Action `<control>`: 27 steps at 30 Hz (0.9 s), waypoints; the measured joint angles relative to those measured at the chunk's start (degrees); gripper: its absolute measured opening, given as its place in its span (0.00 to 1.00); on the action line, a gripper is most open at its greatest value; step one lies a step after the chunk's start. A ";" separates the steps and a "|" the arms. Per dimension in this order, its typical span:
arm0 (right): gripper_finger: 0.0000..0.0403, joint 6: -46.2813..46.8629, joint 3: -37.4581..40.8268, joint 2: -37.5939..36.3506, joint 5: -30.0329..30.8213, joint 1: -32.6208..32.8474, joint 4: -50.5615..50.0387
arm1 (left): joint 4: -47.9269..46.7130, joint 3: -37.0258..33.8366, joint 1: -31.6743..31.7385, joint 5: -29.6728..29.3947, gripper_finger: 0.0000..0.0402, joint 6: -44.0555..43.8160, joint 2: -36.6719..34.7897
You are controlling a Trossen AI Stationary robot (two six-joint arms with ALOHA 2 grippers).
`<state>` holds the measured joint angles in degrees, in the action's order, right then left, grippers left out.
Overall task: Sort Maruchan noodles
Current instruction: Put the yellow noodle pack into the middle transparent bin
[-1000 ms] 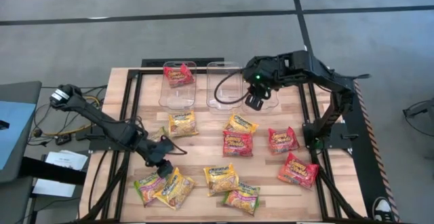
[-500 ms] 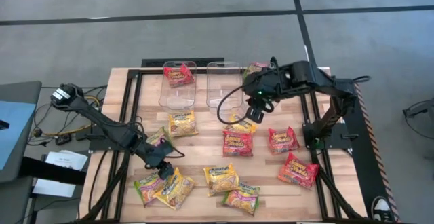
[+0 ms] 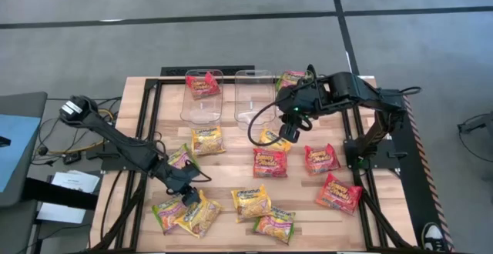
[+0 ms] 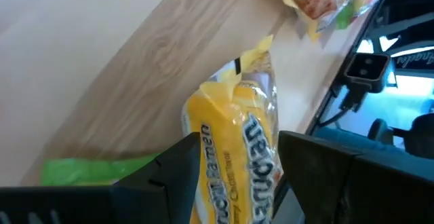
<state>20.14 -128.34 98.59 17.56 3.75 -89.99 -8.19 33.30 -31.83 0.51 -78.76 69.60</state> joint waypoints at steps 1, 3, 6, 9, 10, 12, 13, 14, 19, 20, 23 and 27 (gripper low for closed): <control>0.37 -0.02 0.01 0.00 0.00 -0.02 -0.01 | 0.73 0.00 0.00 0.42 0.46 0.22 0.84; 0.37 -0.01 0.00 0.00 0.00 -0.02 0.01 | 3.28 0.01 0.00 1.17 0.46 0.76 2.41; 0.37 -0.02 0.01 0.00 -0.01 -0.02 0.02 | 5.31 0.00 0.00 1.97 0.46 0.85 4.68; 0.37 -0.04 0.01 0.00 0.00 -0.02 0.03 | 7.83 0.00 0.00 2.84 0.46 0.43 6.09; 0.37 -0.04 0.01 0.00 0.00 -0.02 0.05 | 8.45 0.00 0.01 3.23 0.46 0.26 6.60; 0.37 -0.04 0.01 0.00 0.00 -0.02 0.03 | 9.12 0.00 -0.12 3.35 0.46 -0.02 7.05; 0.37 -0.04 0.01 0.00 0.00 -0.02 0.07 | 10.13 0.02 -0.18 3.35 0.46 -0.39 7.33; 0.37 -0.02 0.01 0.00 0.00 -0.02 0.13 | 10.47 0.02 -0.22 3.33 0.46 -0.68 7.45; 0.37 0.56 0.01 0.00 0.02 -0.02 0.45 | 10.34 0.02 -0.57 1.82 0.46 -2.02 7.45; 0.37 0.96 0.01 0.00 0.03 -0.02 0.51 | 10.35 0.02 -0.68 1.79 0.46 -2.36 7.45; 0.37 2.08 0.01 0.00 0.04 -0.02 0.50 | 10.80 0.02 -0.96 1.73 0.46 -2.56 7.91; 0.37 2.37 0.01 0.00 0.04 -0.02 0.51 | 12.92 0.04 -2.03 1.63 0.46 -2.80 9.77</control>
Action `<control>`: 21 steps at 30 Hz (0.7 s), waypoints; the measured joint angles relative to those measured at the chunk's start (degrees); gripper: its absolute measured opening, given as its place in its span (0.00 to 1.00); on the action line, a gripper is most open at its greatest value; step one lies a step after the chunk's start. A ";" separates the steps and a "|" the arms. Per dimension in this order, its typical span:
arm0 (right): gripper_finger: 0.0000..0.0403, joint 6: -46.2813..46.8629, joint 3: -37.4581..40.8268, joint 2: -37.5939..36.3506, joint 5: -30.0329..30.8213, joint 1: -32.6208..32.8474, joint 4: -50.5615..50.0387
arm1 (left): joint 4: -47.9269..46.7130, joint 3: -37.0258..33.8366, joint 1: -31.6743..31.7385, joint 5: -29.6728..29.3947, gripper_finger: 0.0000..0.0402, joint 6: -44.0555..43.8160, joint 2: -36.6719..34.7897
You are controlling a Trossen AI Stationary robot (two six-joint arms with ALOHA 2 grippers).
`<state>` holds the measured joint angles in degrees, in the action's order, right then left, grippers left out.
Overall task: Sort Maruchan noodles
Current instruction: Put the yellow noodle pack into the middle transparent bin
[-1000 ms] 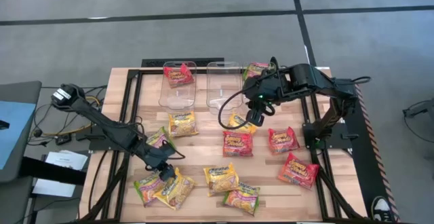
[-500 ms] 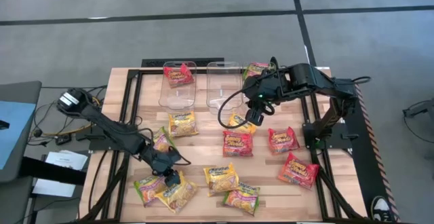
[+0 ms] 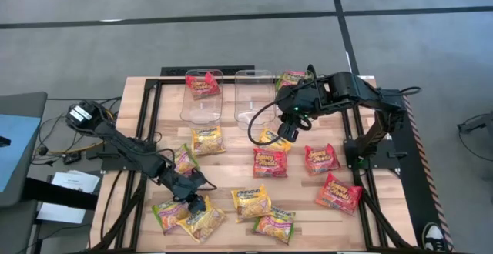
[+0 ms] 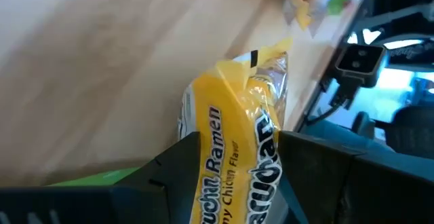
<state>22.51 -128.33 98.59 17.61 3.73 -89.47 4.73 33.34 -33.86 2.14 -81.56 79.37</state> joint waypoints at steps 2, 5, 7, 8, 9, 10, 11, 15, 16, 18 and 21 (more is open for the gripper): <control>0.37 0.01 0.00 0.00 0.00 0.00 -0.03 | 0.46 0.07 -0.50 0.02 0.46 -0.20 1.44; 0.37 0.04 0.00 0.00 0.02 0.00 -0.03 | 2.19 0.05 -1.12 0.04 0.46 -0.25 3.79; 0.37 0.11 0.00 0.00 0.02 0.00 -0.02 | 2.49 0.05 -1.37 0.04 0.46 -0.64 5.05; 0.37 0.12 0.00 0.00 0.02 0.00 -0.02 | 2.58 0.05 -1.40 0.03 0.46 -1.09 5.63; 0.37 0.12 0.00 0.00 0.02 0.00 -0.06 | 2.62 0.05 -1.40 0.04 0.46 -1.47 6.24; 0.37 0.12 0.00 0.00 0.02 0.00 -0.02 | 2.55 0.05 -1.40 0.04 0.45 -1.69 6.67; 0.37 0.12 0.00 0.00 0.02 0.00 -0.02 | 2.62 0.05 -1.40 0.14 0.43 -1.79 7.12; 0.37 0.12 0.00 0.00 0.02 0.00 -0.04 | 3.42 0.06 -1.40 0.00 0.34 -3.22 8.55; 0.37 0.12 0.00 0.00 0.02 0.00 -0.03 | 4.00 0.07 -1.40 -0.16 0.31 -3.40 8.78; 0.37 0.10 0.00 0.00 0.13 -0.09 -0.06 | 4.54 0.07 -1.40 -0.98 0.24 -3.06 8.90; 0.37 0.10 0.00 0.00 0.36 -0.07 -0.02 | 5.79 0.07 -1.19 -1.43 0.12 -2.27 8.90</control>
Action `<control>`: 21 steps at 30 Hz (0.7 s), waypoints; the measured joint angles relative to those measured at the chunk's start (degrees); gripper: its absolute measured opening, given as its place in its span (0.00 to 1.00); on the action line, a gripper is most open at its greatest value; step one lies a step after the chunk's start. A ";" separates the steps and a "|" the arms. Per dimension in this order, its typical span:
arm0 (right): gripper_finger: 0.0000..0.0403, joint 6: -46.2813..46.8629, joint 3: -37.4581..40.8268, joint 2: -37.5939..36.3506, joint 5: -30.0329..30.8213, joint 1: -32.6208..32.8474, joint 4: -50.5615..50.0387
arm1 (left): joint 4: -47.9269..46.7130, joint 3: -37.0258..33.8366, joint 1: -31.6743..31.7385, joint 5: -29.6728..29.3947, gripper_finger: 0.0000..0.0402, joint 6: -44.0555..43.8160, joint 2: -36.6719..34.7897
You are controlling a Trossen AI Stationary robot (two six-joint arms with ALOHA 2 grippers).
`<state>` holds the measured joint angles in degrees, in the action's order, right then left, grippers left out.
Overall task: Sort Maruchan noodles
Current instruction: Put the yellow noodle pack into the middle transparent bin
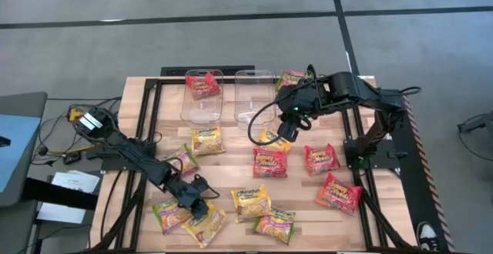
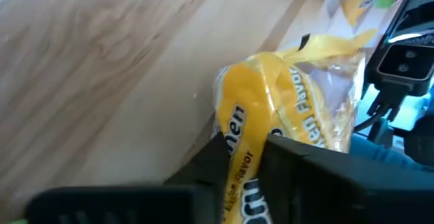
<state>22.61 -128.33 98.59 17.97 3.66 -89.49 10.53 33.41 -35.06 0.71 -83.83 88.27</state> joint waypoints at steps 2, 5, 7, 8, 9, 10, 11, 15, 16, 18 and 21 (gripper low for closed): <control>0.37 0.00 0.00 0.01 0.02 -0.02 -0.01 | 1.04 0.00 0.07 -0.09 0.05 0.76 0.02; 0.37 0.00 0.00 0.02 0.03 -0.04 0.00 | 1.68 -0.02 0.26 -1.06 0.01 1.92 0.04; 0.37 0.00 0.00 0.02 0.03 -0.04 -0.02 | 2.51 -0.04 0.68 -1.43 0.01 3.02 0.08; 0.37 0.00 0.00 0.02 0.03 -0.06 -0.02 | 3.12 -0.04 1.05 -1.60 0.00 3.42 0.09; 0.37 0.00 0.00 0.02 0.03 -0.04 -0.02 | 3.91 -0.04 1.51 -1.64 0.00 3.93 0.09; 0.37 0.03 0.00 0.02 0.02 -0.04 -0.02 | 4.78 -0.07 1.98 -1.64 0.00 4.60 0.09; 0.37 0.07 0.00 0.02 0.01 -0.04 -0.02 | 5.59 -0.07 2.56 -1.64 0.00 5.33 0.05; 0.37 -0.61 0.00 0.02 0.03 -0.42 -0.04 | 7.67 0.39 5.20 -0.95 0.00 8.66 -0.20; 0.37 -0.66 0.00 0.02 0.03 -0.53 -0.05 | 7.65 0.71 5.83 0.06 0.00 9.57 -0.20; 0.37 -1.49 0.00 0.02 0.01 -1.15 -0.11 | 7.67 1.70 7.00 2.09 0.00 11.34 -0.20; 0.37 -3.50 0.00 0.02 0.01 -2.20 -0.13 | 7.80 3.20 8.87 5.96 0.00 13.71 -0.22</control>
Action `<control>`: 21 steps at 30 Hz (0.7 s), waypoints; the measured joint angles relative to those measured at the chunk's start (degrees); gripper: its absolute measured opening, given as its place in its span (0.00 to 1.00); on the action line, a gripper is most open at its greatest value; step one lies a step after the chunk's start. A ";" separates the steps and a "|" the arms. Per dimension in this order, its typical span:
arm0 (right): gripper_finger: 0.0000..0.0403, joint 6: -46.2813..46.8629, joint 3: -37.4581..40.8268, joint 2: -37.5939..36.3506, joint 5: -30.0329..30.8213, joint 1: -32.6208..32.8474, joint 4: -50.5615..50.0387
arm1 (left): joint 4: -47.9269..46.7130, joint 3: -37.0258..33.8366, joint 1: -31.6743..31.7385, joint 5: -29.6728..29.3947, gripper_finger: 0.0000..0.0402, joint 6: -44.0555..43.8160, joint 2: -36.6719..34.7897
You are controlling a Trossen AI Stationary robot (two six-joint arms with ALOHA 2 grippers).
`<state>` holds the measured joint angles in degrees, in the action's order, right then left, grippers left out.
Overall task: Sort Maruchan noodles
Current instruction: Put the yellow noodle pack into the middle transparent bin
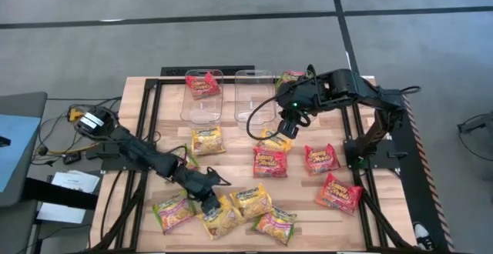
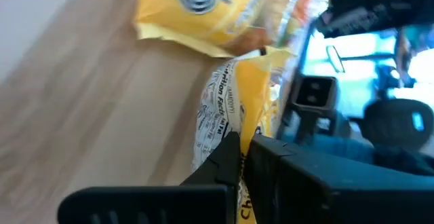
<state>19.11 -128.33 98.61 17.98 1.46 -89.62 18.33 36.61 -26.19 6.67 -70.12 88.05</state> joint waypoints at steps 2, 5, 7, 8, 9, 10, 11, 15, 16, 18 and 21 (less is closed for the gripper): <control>0.37 -1.35 0.00 0.00 -0.52 -1.03 -0.02 | 0.00 0.90 1.22 2.42 0.00 1.13 0.00; 0.37 -4.22 0.00 0.00 -3.56 -2.80 0.05 | 0.02 1.95 2.96 4.52 0.00 2.69 -0.02; 0.37 -6.36 0.00 0.00 -5.57 -4.14 0.07 | -0.07 2.34 3.97 5.09 0.00 3.25 -0.03; 0.37 -7.59 0.00 0.00 -6.91 -4.91 0.07 | -0.11 2.54 4.46 5.34 0.00 3.54 -0.04; 0.37 -8.81 0.00 0.00 -8.58 -5.73 0.07 | -0.13 2.76 4.92 5.78 0.00 3.77 -0.04; 0.37 -10.03 0.00 0.00 -10.43 -6.65 0.07 | -0.11 2.96 5.32 6.30 0.00 4.01 -0.07; 0.37 -11.10 0.00 0.00 -12.21 -7.61 0.07 | -0.25 3.05 5.72 6.62 0.00 4.24 -0.33; 0.37 -15.70 0.00 0.00 -15.52 -11.47 0.07 | -4.46 3.48 7.37 6.80 0.00 5.99 -3.13; 0.37 -16.71 0.00 0.00 -15.52 -12.40 0.07 | -5.62 3.48 7.84 7.04 0.00 6.27 -4.12; 0.37 -17.97 0.00 0.00 -15.56 -14.29 0.15 | -7.52 3.55 8.76 7.55 0.00 6.54 -5.75; 0.37 -18.29 0.00 0.00 -16.72 -16.77 -0.07 | -9.66 3.53 9.32 7.66 0.00 6.51 -7.14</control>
<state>0.82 -128.33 98.61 1.26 -15.31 -89.70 8.67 40.14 -16.87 14.33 -63.61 80.91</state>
